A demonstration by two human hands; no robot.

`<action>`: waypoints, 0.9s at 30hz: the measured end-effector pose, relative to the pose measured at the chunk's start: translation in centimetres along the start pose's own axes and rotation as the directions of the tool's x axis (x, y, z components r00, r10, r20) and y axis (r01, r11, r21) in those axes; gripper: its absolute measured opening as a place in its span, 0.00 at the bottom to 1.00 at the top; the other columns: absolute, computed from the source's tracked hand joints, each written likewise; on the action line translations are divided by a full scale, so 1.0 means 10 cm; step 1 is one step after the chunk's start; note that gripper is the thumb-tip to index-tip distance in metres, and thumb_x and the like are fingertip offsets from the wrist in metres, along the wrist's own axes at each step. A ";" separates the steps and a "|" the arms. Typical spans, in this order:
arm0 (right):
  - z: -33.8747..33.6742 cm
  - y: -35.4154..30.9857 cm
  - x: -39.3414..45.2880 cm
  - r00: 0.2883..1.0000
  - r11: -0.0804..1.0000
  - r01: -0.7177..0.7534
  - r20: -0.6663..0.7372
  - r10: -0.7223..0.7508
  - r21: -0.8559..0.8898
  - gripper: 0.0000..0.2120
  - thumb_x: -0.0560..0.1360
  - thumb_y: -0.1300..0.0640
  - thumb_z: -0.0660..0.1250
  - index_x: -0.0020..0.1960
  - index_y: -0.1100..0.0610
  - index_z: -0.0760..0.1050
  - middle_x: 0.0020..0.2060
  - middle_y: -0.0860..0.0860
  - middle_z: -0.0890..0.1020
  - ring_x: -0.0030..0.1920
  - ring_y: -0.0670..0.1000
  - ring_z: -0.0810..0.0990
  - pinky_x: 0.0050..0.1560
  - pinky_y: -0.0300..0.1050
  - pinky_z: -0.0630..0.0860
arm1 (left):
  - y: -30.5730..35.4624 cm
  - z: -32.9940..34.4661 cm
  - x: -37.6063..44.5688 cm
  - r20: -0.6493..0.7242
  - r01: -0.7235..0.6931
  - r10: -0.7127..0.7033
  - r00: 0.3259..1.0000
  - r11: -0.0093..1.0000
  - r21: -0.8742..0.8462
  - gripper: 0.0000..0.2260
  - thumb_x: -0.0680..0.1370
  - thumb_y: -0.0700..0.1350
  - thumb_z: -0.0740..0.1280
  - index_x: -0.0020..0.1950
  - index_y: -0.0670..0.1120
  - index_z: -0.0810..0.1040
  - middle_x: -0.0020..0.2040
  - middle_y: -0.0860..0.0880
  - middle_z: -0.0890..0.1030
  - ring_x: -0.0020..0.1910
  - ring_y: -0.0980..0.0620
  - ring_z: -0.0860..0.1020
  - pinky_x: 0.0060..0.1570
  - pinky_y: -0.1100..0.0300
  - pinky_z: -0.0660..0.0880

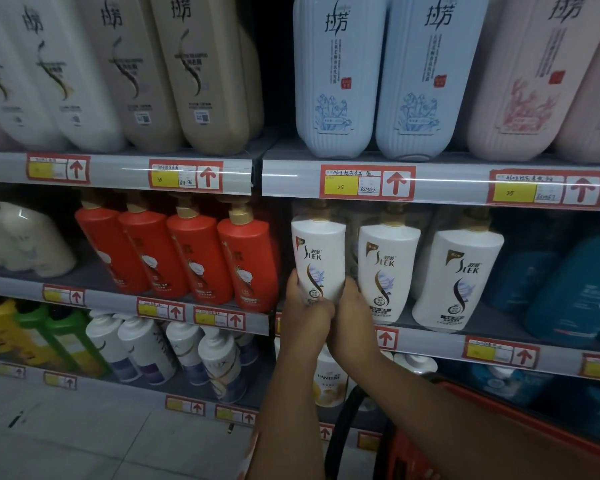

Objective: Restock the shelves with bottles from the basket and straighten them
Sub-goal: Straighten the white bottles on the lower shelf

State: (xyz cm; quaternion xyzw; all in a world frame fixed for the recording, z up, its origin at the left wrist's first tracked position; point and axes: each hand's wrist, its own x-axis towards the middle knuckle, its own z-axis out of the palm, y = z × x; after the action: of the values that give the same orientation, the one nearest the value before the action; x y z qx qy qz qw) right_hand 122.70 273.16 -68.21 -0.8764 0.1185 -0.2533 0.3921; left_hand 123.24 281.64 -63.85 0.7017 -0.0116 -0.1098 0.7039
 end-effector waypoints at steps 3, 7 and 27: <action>0.00 0.03 0.01 1.000 0.999 -0.006 0.003 0.007 -0.036 0.17 0.76 0.65 0.71 0.61 0.62 0.69 0.54 0.58 0.80 0.53 0.56 0.81 0.49 0.41 0.74 | 0.00 0.01 0.01 -0.002 -0.004 0.004 1.000 1.000 -0.003 0.37 0.65 0.34 0.64 0.69 0.64 0.71 0.57 0.60 0.83 0.57 0.55 0.81 0.59 0.48 0.79; 0.00 0.05 0.03 1.000 0.994 0.005 0.025 -0.003 -0.107 0.19 0.76 0.63 0.72 0.63 0.62 0.69 0.54 0.58 0.81 0.55 0.55 0.82 0.54 0.45 0.78 | -0.01 0.01 0.03 -0.007 -0.022 0.022 1.000 1.000 0.013 0.37 0.64 0.34 0.64 0.68 0.63 0.72 0.56 0.59 0.84 0.55 0.55 0.81 0.58 0.47 0.79; -1.52 0.43 -0.55 0.918 0.785 0.397 0.195 -0.346 -0.476 0.21 0.72 0.53 0.70 0.64 0.54 0.77 0.53 0.51 0.85 0.46 0.53 0.84 0.38 0.46 0.82 | 0.13 0.45 -0.55 0.026 -0.363 0.480 0.877 0.626 0.690 0.39 0.75 0.40 0.68 0.82 0.45 0.52 0.83 0.48 0.48 0.81 0.46 0.51 0.77 0.48 0.62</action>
State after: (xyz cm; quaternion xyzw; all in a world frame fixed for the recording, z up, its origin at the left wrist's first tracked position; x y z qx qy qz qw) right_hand 109.86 263.02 -64.85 -0.9653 -0.0133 -0.2425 0.0959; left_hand 117.29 278.09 -61.72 0.8919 -0.1584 0.1272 0.4039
